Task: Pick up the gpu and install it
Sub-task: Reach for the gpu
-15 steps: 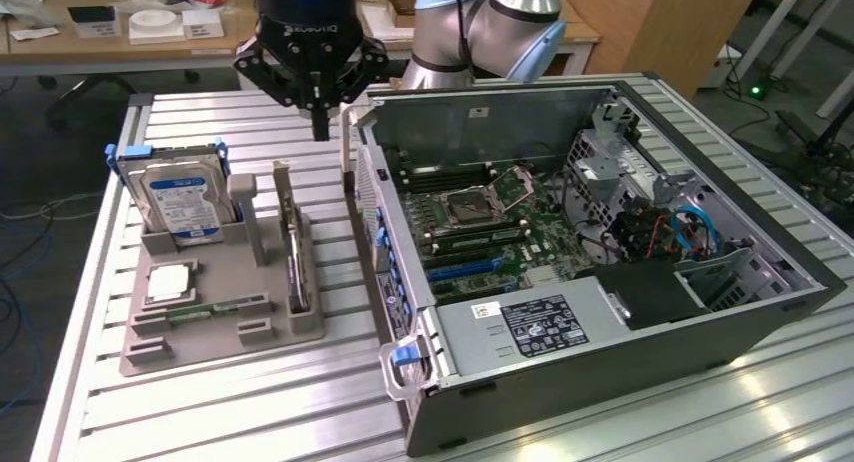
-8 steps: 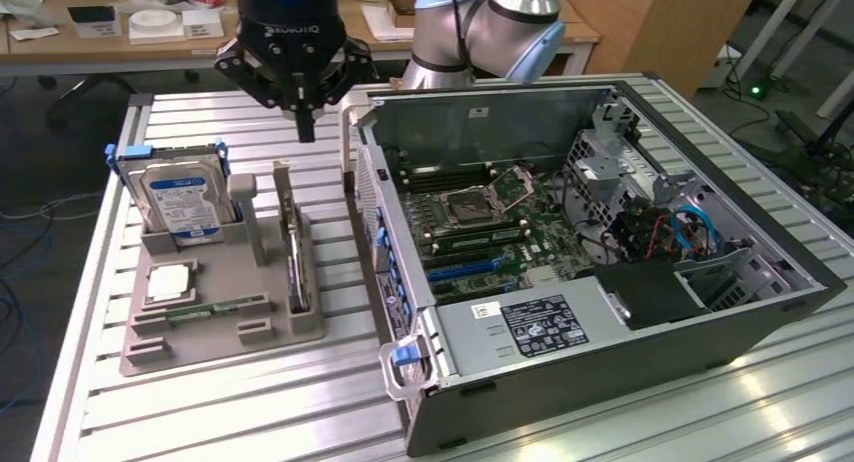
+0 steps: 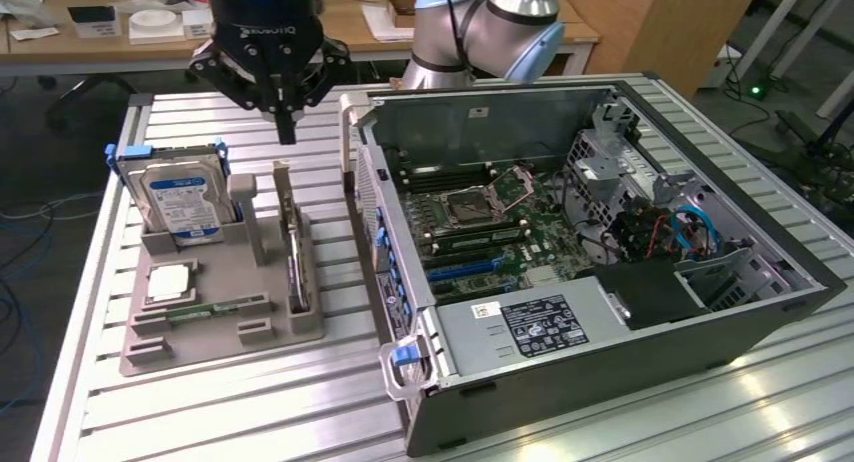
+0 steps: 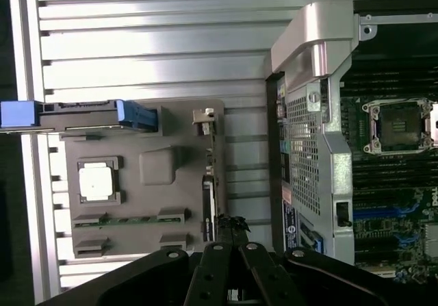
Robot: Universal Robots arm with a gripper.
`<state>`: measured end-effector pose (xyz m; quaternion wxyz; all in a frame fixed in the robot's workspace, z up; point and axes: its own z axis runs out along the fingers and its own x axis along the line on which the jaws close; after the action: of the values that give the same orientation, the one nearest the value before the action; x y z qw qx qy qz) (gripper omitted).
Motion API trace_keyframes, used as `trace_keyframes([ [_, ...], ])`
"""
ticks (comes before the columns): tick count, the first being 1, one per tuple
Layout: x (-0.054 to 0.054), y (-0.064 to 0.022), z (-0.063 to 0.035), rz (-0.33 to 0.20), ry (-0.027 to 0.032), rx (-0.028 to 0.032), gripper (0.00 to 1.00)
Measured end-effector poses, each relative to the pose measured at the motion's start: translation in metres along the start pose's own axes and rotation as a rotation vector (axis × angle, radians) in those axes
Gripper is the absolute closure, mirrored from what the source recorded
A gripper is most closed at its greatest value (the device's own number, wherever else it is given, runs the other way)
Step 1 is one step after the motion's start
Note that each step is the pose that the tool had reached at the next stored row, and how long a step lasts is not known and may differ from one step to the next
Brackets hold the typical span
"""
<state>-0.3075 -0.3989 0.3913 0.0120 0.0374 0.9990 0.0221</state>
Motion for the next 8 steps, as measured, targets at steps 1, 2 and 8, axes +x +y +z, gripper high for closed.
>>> trace_keyframes([
  [1,0.002,-0.0002,0.0000,0.000,0.0000,0.0000,0.90],
  [2,0.005,-0.0004,0.0000,0.000,0.0000,0.0000,0.90],
  [8,0.018,-0.0015,-0.0001,0.000,0.0001,0.0001,0.90],
])
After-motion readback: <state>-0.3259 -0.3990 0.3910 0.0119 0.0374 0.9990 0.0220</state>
